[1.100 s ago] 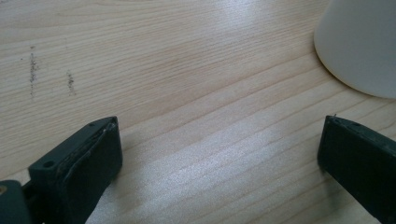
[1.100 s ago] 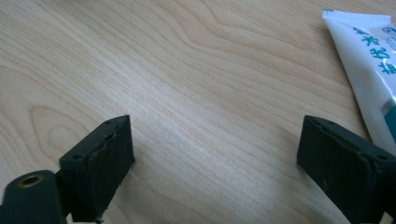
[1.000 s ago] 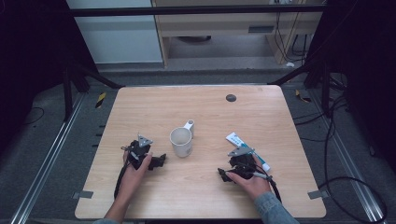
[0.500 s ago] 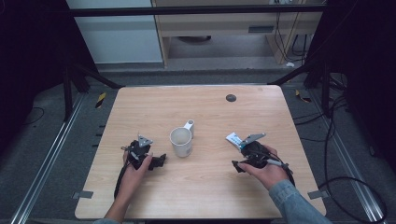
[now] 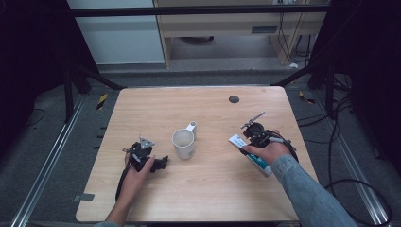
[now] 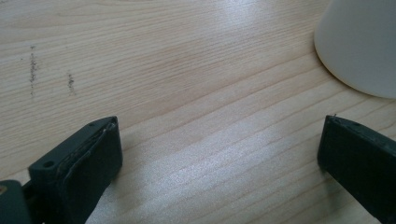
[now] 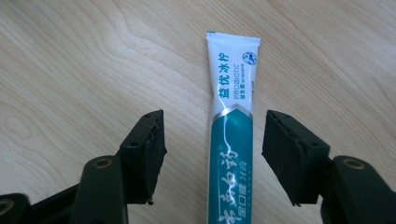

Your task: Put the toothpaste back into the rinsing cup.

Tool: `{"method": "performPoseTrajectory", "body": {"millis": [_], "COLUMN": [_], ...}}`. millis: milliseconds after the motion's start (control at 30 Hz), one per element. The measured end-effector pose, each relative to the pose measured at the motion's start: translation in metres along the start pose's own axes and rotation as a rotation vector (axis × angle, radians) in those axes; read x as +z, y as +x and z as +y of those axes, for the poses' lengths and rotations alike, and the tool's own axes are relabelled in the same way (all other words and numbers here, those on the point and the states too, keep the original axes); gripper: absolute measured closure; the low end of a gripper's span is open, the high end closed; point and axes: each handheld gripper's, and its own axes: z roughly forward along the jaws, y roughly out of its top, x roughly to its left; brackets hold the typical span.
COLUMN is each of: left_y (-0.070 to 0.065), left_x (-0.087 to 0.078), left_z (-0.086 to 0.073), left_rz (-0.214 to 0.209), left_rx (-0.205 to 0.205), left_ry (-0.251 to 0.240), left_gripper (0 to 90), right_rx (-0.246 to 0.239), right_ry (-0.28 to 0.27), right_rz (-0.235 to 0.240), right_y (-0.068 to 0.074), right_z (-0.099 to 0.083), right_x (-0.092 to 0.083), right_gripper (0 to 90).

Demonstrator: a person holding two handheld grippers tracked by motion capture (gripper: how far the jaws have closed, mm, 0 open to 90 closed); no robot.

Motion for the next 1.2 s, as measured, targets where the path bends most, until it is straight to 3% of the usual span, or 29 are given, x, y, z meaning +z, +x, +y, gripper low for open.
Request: {"method": "performPoseTrajectory", "body": {"millis": [200,633,1200], "left_y": [0.000,0.001,0.001], "left_x": [0.000,0.000,0.001], "left_z": [0.000,0.000,0.001], "left_rz": [-0.001,-0.005,-0.004], "left_rx": [0.000,0.003,0.004], "left_ry": [-0.001,-0.001,-0.002], "left_gripper": [0.0,0.0,0.0], "right_rx": [0.012,0.044,0.053], "right_ry": [0.049,0.145,0.177], "right_rz": [0.019,0.022,0.027], "right_y": [-0.008,-0.016,-0.019], "right_z": [0.012,0.016,0.018], "right_x": [0.012,0.042,0.055], "right_gripper": [41.8,46.1,57.4]}}
